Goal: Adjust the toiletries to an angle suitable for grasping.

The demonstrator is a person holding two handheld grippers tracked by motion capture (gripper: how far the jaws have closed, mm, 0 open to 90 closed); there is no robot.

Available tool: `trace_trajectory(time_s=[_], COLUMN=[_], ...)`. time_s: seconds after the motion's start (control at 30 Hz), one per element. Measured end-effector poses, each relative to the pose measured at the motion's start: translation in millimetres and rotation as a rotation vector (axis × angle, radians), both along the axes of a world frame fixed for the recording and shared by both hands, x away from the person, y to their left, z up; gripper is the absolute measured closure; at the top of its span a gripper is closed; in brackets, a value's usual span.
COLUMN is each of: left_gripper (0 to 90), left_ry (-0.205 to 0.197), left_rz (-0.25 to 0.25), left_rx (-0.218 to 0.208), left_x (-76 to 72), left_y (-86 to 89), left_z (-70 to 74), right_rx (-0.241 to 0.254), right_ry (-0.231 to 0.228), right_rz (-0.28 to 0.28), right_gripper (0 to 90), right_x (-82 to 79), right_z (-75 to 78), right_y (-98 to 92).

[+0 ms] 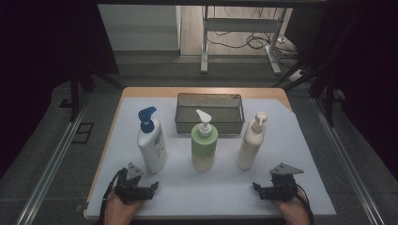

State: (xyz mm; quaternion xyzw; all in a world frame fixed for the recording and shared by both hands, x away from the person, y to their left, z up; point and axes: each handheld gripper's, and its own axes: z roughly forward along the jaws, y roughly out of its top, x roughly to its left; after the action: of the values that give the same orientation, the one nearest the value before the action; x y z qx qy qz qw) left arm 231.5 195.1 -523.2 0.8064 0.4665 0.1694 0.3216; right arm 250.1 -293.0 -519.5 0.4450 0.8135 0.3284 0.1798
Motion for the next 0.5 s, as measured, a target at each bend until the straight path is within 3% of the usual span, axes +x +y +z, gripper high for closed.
trace_trajectory(time_s=[0.5], left_gripper=[11.7], left_ry=[0.001], left_rz=[0.000], left_rx=[-0.003], left_x=[0.1], left_y=[0.3], left_z=[-0.1], right_rx=[0.003], right_ry=[-0.003], right_rz=[0.000], right_gripper=[6.9], right_x=[-0.2], right_z=[-0.3], right_y=[-0.2])
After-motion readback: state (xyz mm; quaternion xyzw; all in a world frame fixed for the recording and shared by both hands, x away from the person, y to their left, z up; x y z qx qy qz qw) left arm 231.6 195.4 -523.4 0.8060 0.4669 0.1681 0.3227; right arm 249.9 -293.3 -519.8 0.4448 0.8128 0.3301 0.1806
